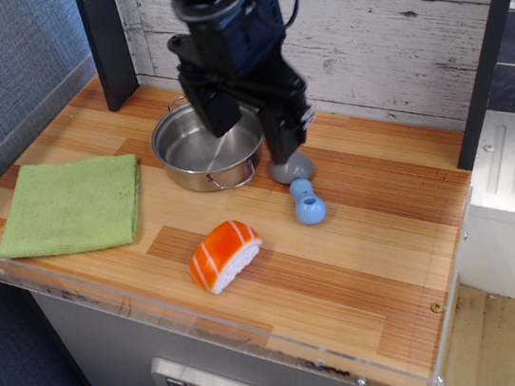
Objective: Place the blue spoon on the green cloth.
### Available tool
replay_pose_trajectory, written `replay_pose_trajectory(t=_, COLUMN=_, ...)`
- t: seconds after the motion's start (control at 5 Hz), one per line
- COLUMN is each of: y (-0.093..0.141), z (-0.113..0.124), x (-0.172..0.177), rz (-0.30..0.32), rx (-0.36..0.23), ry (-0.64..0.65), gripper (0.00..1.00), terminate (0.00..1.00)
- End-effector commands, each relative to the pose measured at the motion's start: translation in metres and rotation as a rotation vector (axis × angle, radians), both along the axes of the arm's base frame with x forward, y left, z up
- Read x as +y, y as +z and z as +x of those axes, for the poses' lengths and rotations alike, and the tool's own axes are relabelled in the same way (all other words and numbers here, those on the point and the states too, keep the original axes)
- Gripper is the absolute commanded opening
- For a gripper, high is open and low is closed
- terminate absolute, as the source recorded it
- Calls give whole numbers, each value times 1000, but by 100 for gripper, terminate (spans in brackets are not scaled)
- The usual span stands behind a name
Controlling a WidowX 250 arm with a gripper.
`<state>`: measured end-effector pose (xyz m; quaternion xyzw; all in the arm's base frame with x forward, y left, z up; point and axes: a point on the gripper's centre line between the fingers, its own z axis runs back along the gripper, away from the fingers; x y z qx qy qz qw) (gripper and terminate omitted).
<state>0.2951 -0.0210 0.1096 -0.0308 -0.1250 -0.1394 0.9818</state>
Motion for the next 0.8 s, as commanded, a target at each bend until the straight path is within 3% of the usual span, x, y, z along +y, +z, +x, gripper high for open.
replay_pose_trajectory(t=0.0, y=-4, z=-2, x=-15, rz=-138, rx=41, ry=391, gripper=100, terminate=0)
replay_pose_trajectory(t=0.2, y=-14, z=-3, x=-22, rz=-175, rx=92, ry=512, gripper=100, terminate=0)
replay_pose_trajectory(t=0.4, y=-34, z=6, x=-28, rz=-159, rx=139, ry=621, gripper=100, terminate=0)
replay_pose_trajectory(t=0.6, y=-45, z=17, x=-30, rz=-139, rx=129, ry=688, gripper=100, terminate=0)
